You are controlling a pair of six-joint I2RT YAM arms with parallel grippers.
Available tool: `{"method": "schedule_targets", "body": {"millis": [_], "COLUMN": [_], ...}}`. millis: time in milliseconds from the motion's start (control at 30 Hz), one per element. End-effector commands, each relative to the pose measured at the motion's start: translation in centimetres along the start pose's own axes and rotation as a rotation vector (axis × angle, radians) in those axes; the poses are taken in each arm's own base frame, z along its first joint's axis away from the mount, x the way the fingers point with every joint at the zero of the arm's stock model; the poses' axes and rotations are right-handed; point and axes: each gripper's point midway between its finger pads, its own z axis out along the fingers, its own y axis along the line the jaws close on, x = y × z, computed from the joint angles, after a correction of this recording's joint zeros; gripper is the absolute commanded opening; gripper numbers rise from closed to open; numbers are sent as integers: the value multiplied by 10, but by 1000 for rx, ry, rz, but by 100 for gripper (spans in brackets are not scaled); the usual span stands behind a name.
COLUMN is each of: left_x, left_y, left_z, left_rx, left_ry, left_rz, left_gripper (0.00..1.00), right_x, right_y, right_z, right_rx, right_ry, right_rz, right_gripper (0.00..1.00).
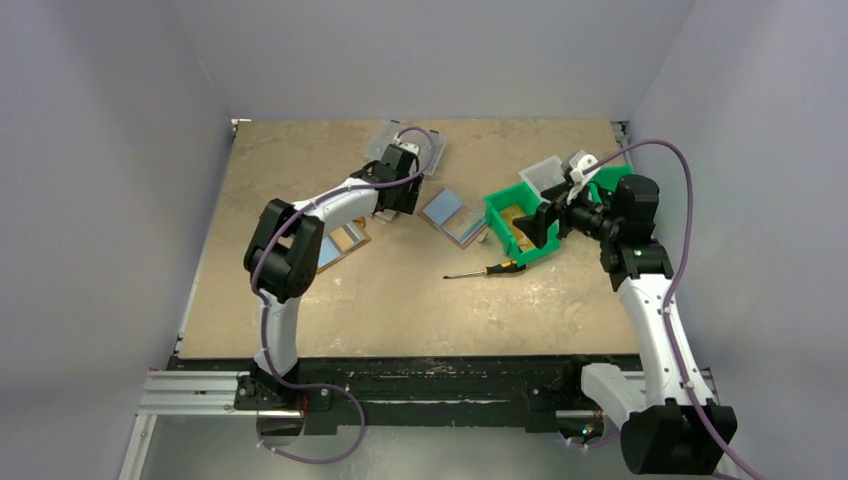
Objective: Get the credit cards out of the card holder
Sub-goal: Pick up the card holder from the center of the board.
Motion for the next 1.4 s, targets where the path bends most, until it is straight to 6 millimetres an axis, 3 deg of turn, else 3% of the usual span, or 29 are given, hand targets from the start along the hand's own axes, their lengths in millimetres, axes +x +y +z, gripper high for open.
{"method": "schedule_targets", "body": {"millis": [0, 100, 367, 467, 600, 733, 1133, 1367], "left_x": [-26, -23, -19, -15, -11, -4, 1, 10], "left_y": [20, 30, 35, 34, 14, 9, 12, 11], "left_z": [-19, -23, -9, -13, -30, -39, -32, -18], "left_rx": [-115, -160, -72, -48, 72, 9, -235, -278], "left_ry": [-43, -46, -7, 6, -44, -70, -71, -43], "left_rz": [177, 242, 162, 140, 129, 185, 271, 301], "left_gripper": [70, 69, 46, 45, 48, 49, 47, 45], "right_x": [2, 5, 8, 8, 8, 9, 10, 10], "right_y": [2, 1, 1, 1, 2, 4, 4, 5], "right_z": [2, 4, 5, 5, 5, 6, 6, 5], "right_rx": [-23, -30, -33, -33, -36, -49, -51, -51], "right_ry": [4, 19, 28, 29, 28, 29, 31, 31], "right_rz": [-18, -15, -12, -14, -14, -10, -7, -7], "right_gripper": [99, 99, 99, 99, 99, 99, 99, 99]}}
